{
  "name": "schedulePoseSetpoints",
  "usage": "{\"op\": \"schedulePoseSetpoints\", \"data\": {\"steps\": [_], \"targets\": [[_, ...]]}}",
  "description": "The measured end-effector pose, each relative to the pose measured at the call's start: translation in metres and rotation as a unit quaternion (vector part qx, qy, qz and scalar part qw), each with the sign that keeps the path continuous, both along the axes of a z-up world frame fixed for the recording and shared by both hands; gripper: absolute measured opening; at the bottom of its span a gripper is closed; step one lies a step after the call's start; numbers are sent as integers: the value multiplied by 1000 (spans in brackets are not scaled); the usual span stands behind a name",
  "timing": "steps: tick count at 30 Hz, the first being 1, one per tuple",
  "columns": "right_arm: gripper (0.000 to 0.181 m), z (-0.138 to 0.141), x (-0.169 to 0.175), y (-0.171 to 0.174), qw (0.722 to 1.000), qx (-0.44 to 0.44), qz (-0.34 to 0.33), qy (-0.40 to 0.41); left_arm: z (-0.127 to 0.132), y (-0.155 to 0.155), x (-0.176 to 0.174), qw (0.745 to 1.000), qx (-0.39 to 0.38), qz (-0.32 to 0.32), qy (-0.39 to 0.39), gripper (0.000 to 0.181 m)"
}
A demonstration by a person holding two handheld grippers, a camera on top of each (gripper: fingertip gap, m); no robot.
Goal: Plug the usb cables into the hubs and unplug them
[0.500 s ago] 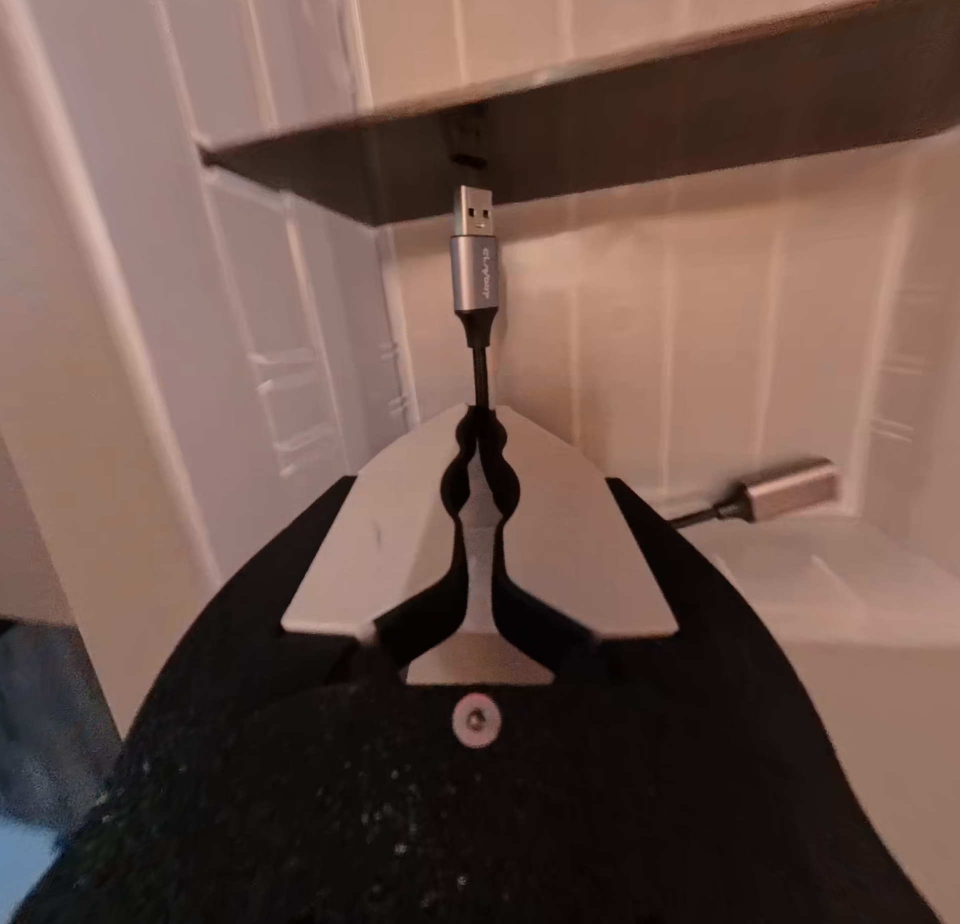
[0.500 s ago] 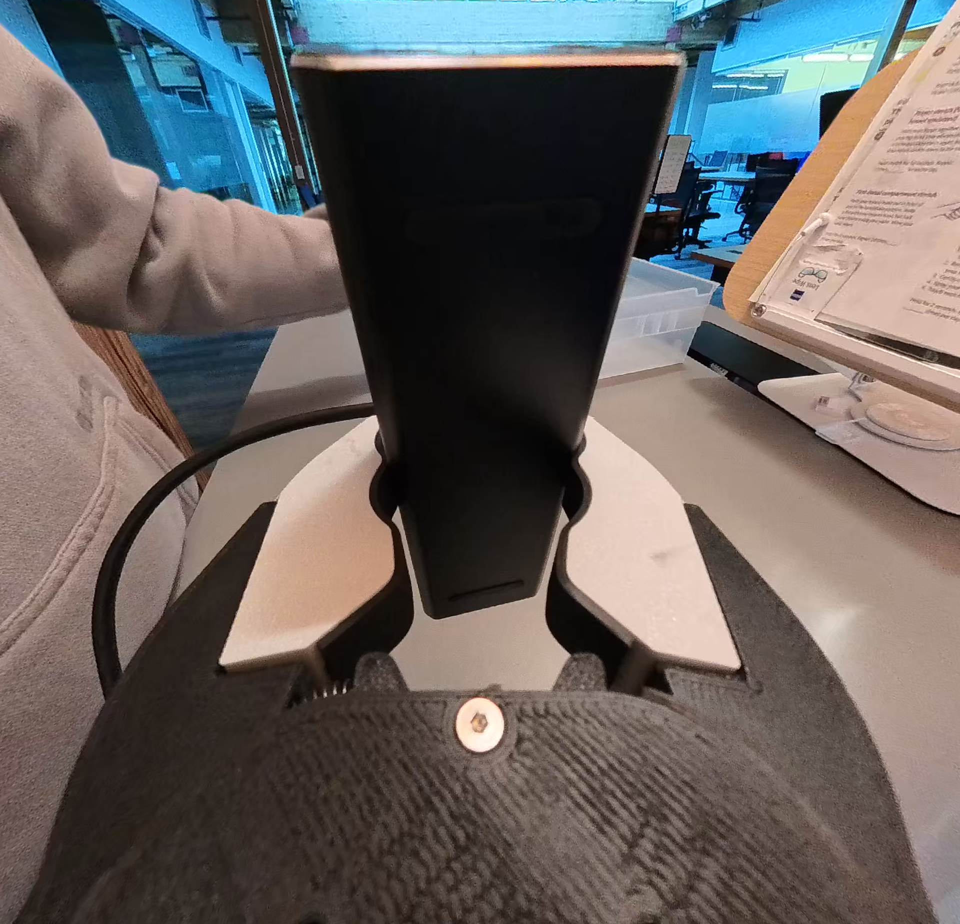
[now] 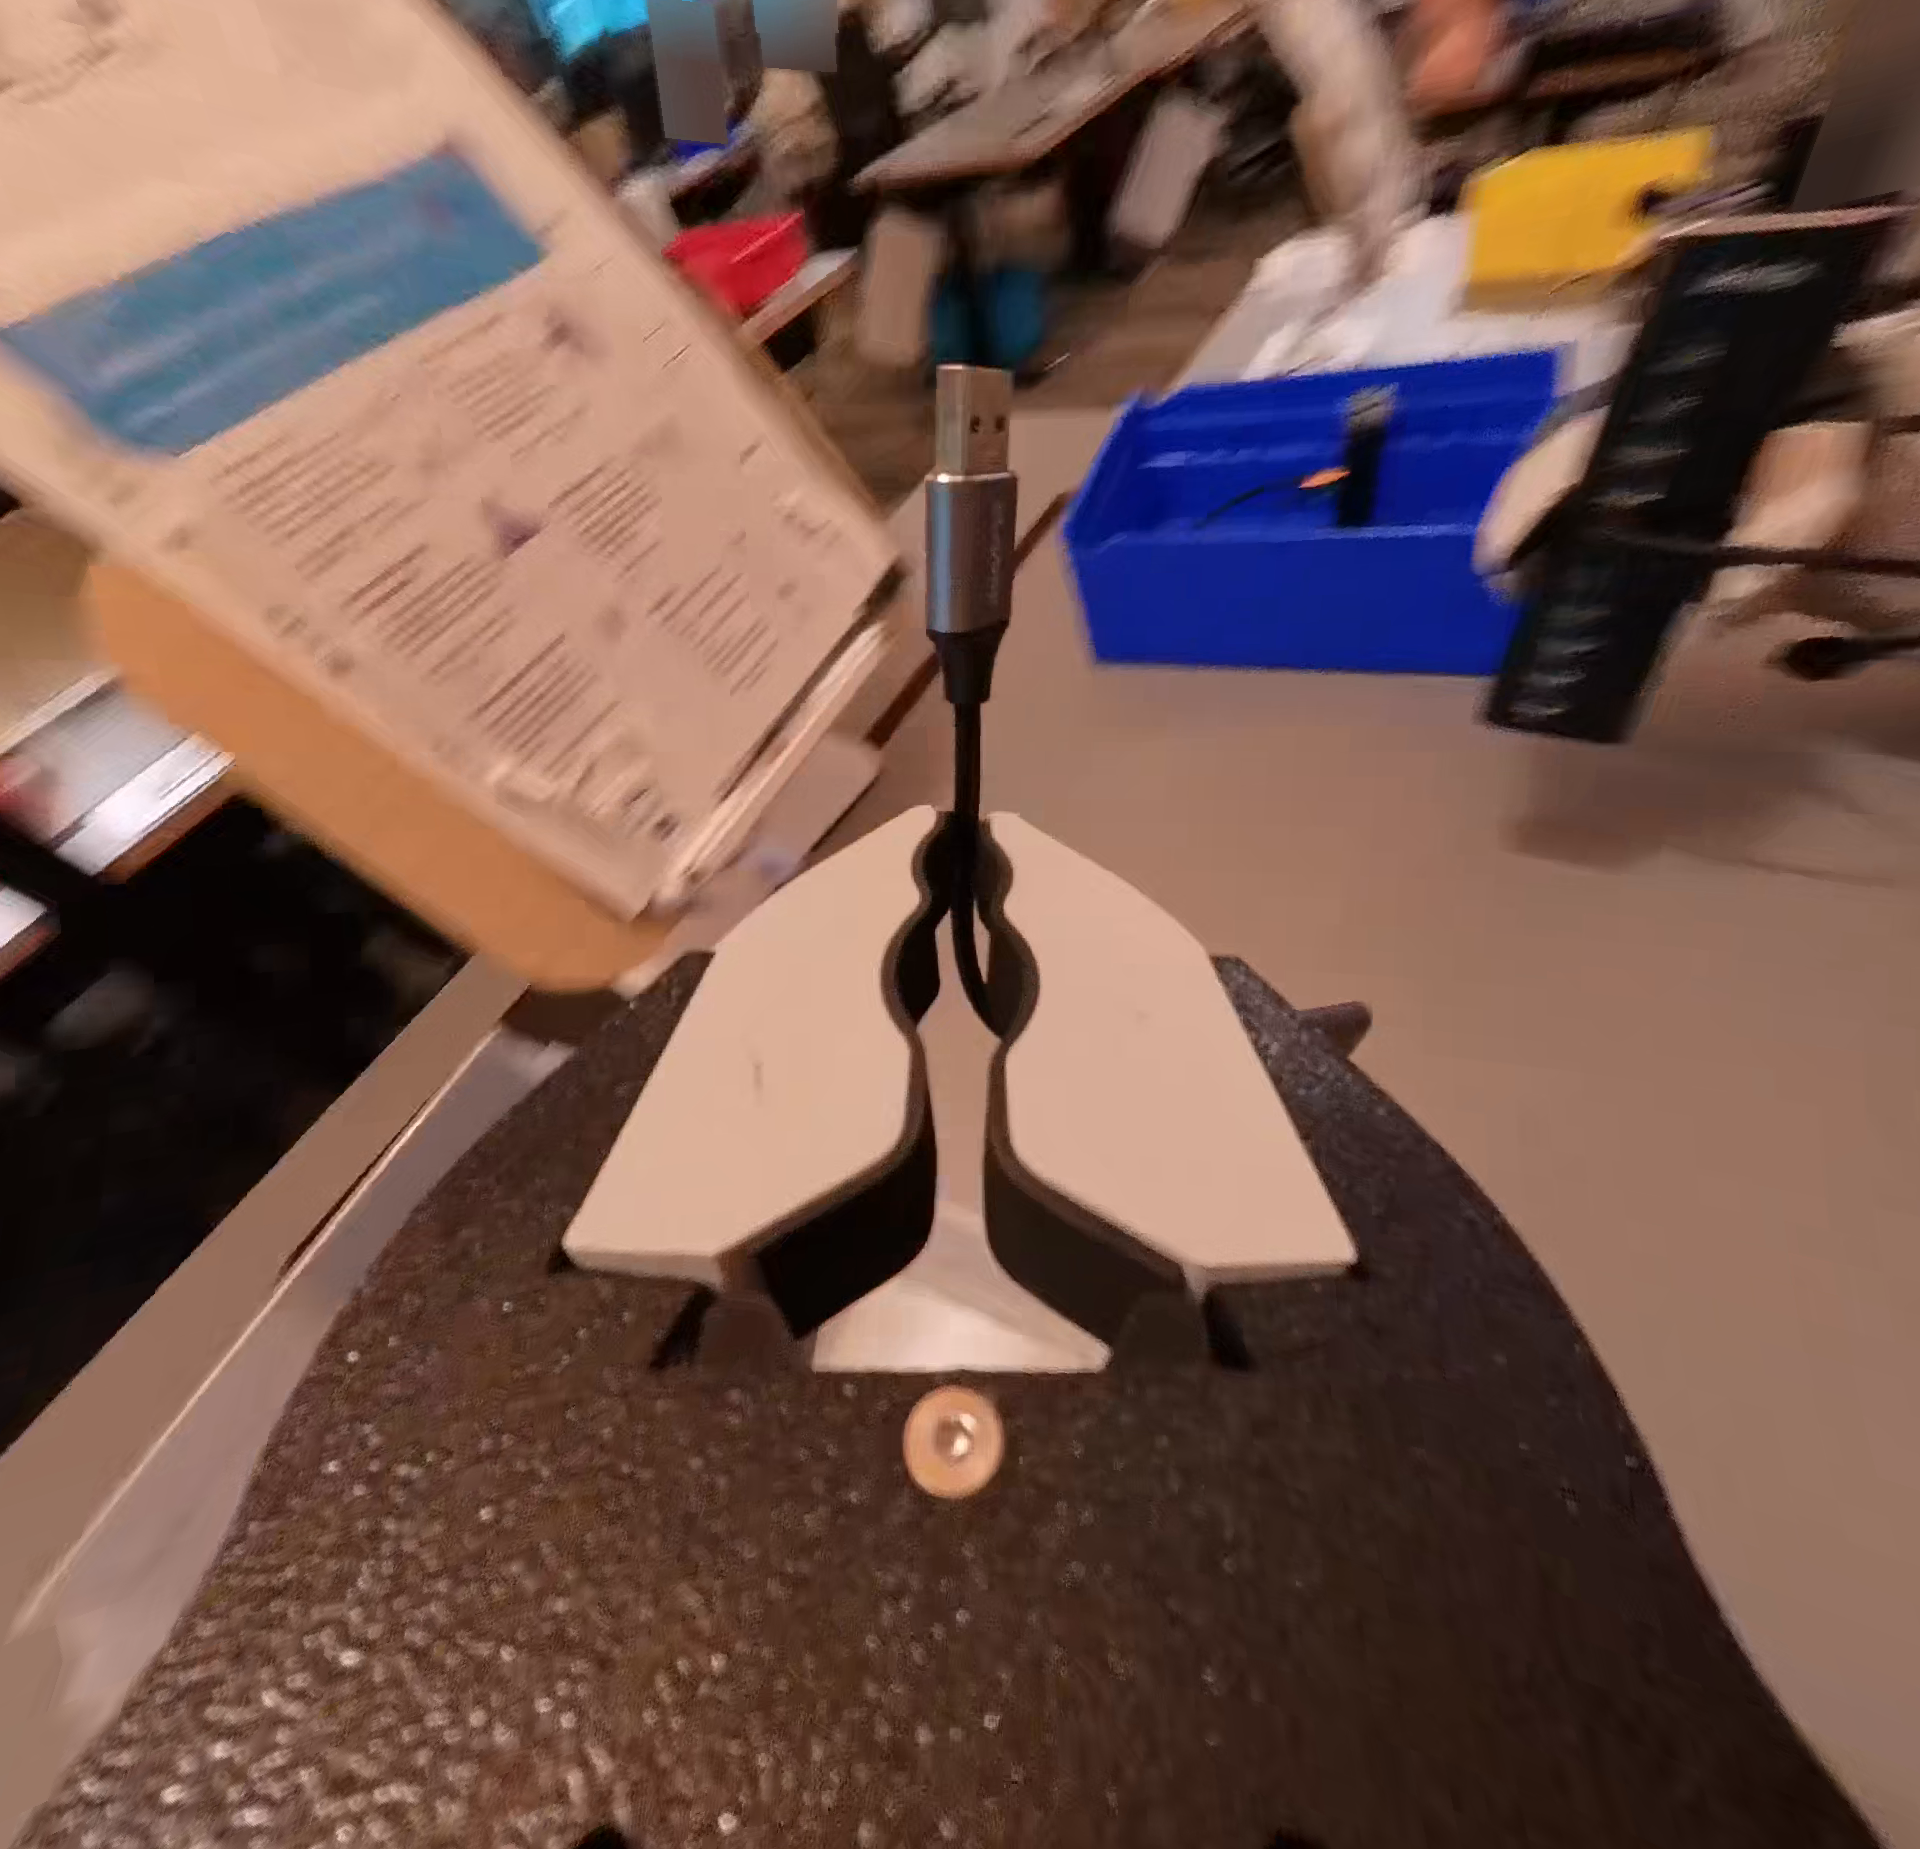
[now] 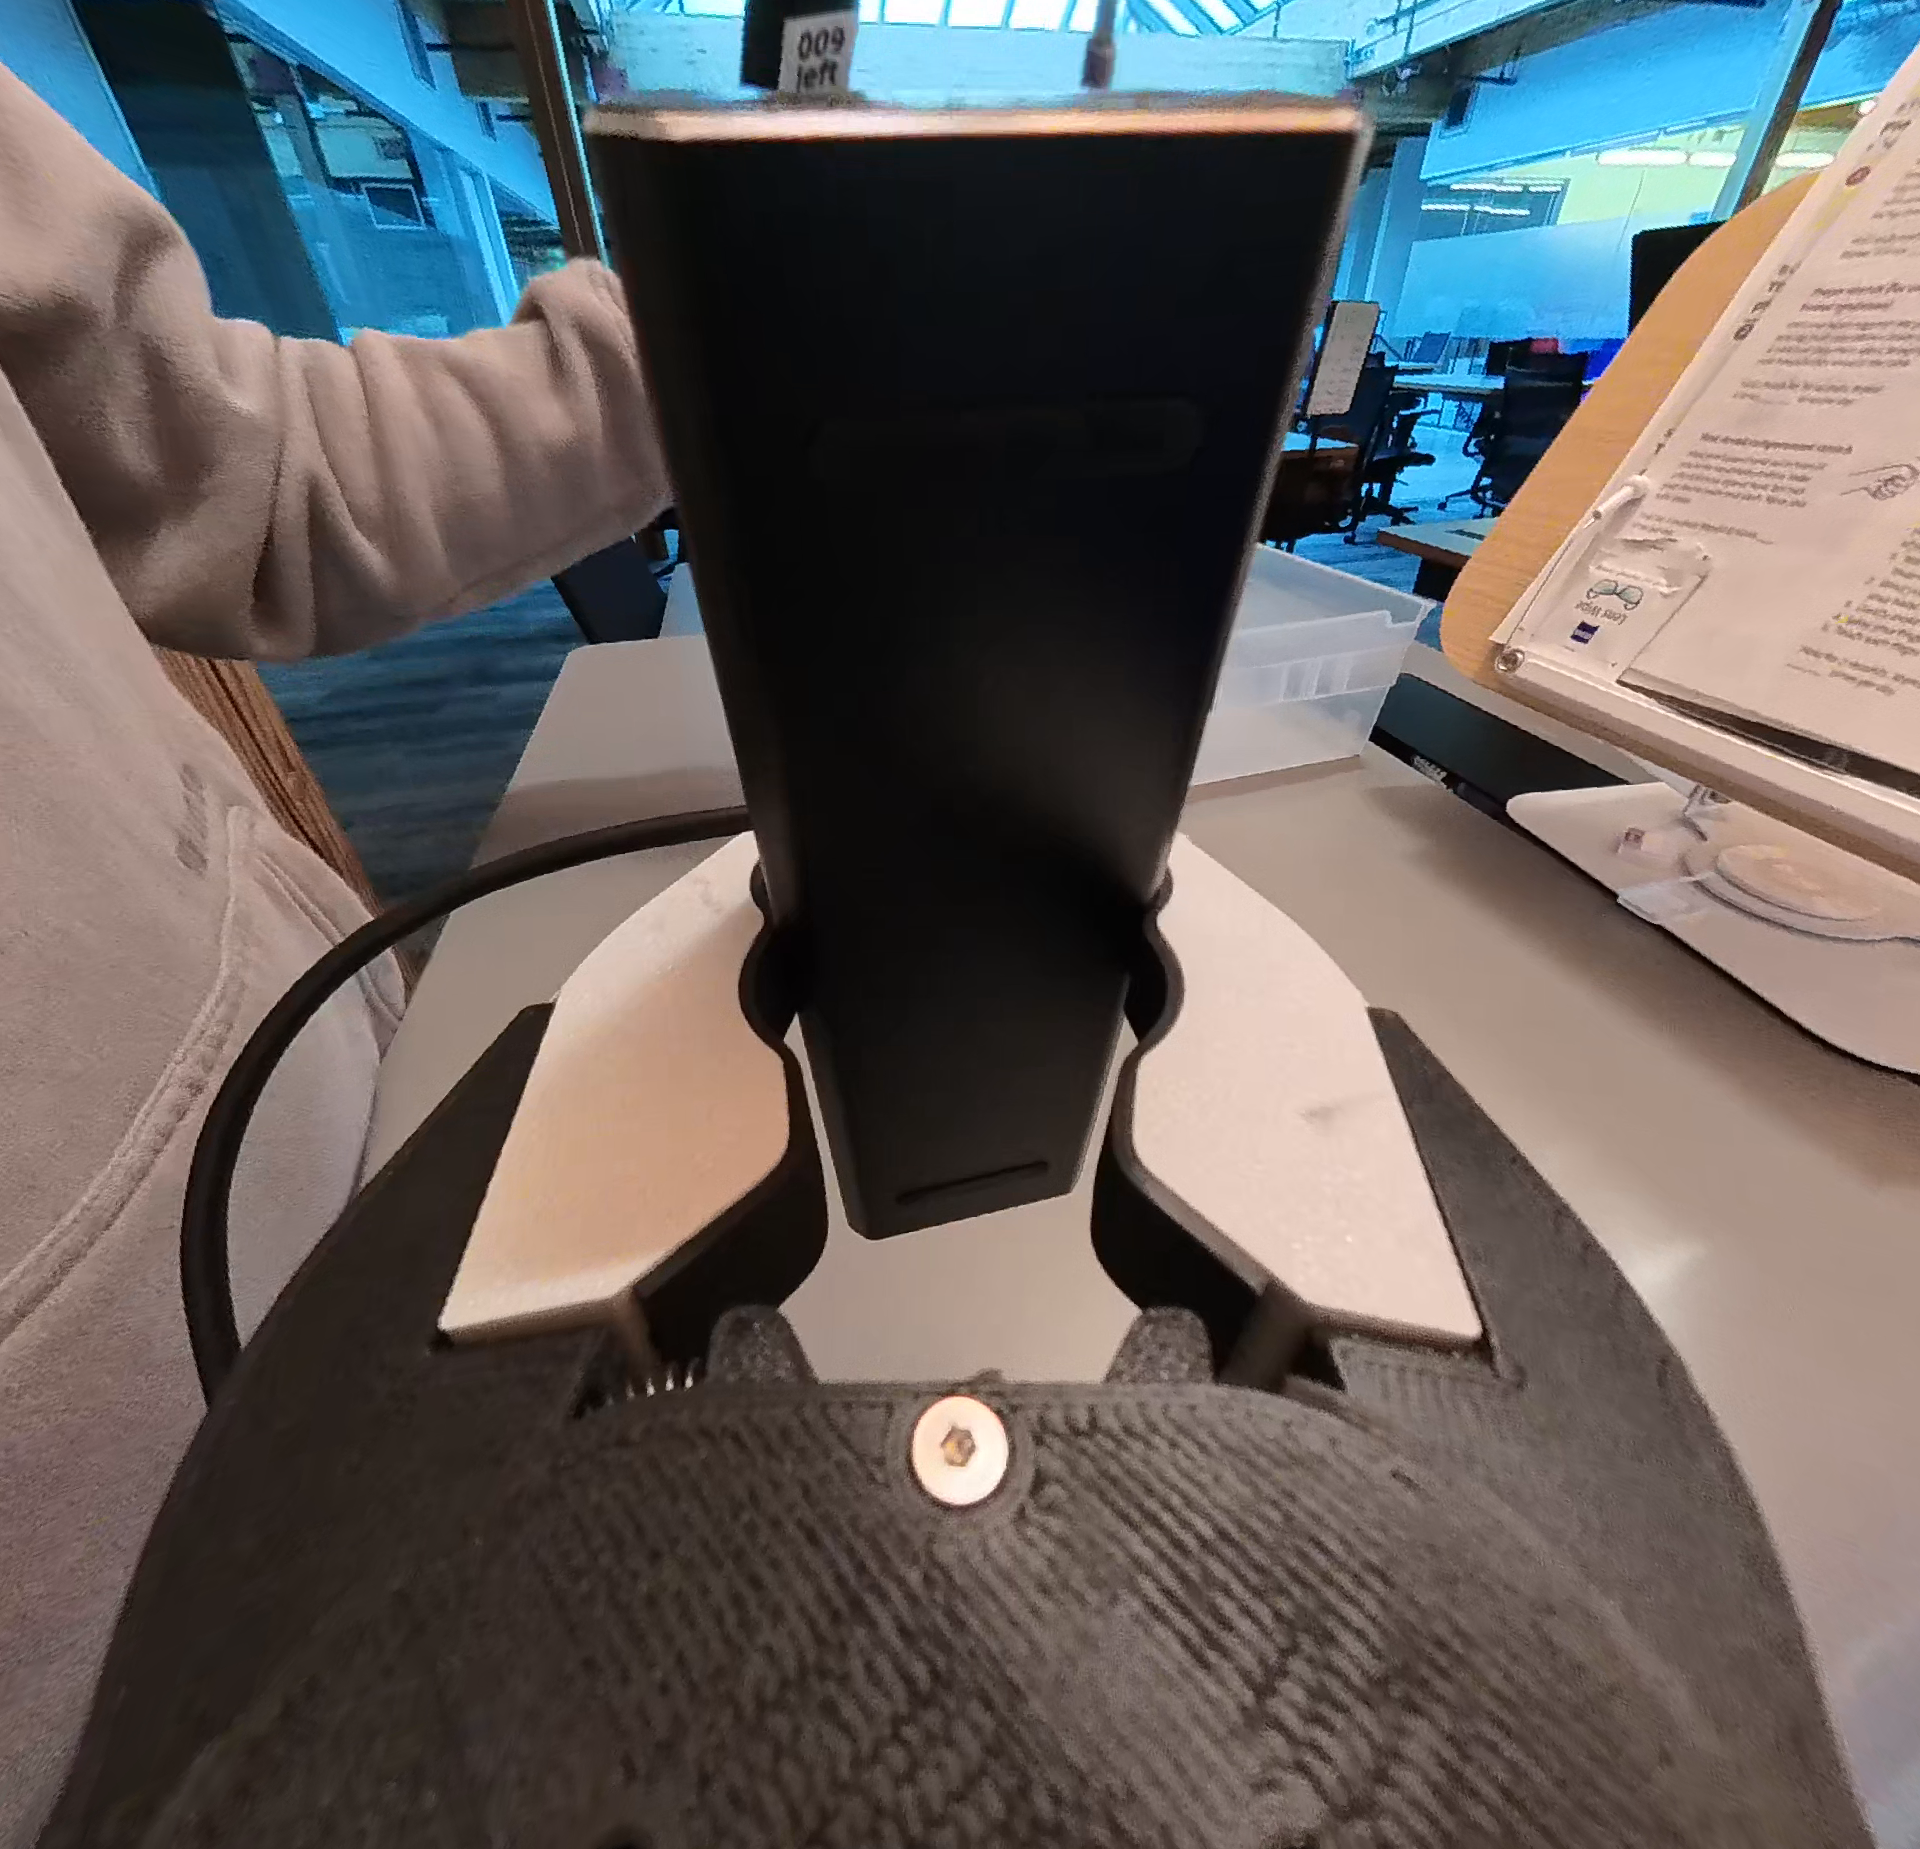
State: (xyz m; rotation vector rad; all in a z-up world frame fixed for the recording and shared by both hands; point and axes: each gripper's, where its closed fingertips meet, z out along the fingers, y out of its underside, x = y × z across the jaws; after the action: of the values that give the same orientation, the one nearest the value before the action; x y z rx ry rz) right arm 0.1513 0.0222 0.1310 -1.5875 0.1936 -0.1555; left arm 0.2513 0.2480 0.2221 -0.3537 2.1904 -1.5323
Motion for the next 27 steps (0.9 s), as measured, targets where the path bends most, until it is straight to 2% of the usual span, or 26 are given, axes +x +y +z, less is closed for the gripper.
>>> {"op": "schedulePoseSetpoints", "data": {"steps": [1,5,9,12,17,21,23,25,27], "targets": [[64,0,-1,0,1000,-1,0,-1,0,-9,-9,999,-10,-37,2,3],[64,1,-3,-1,1000,-2,0,-3,-24,-34,-34,991,25,-124,40,3],[64,2,-5,-1,1000,7,4,1,-77,-55,-62,965,100,-200,139,3],[64,0,-4,-1,1000,7,3,5,-124,-63,-67,950,182,-200,157,3],[64,-1,-5,0,1000,8,6,10,-183,-69,-82,912,263,-219,225,3],[63,-4,-5,1,1000,-3,5,10,-228,-67,-74,893,348,-183,220,3],[64,-5,-5,1,1000,-1,6,13,-238,-71,-59,903,359,-131,197,3],[64,-5,-4,0,1000,5,5,18,-230,-70,-30,923,359,-42,129,3],[64,-3,-5,-1,999,19,12,24,-199,-68,0,933,358,43,10,2]]}}
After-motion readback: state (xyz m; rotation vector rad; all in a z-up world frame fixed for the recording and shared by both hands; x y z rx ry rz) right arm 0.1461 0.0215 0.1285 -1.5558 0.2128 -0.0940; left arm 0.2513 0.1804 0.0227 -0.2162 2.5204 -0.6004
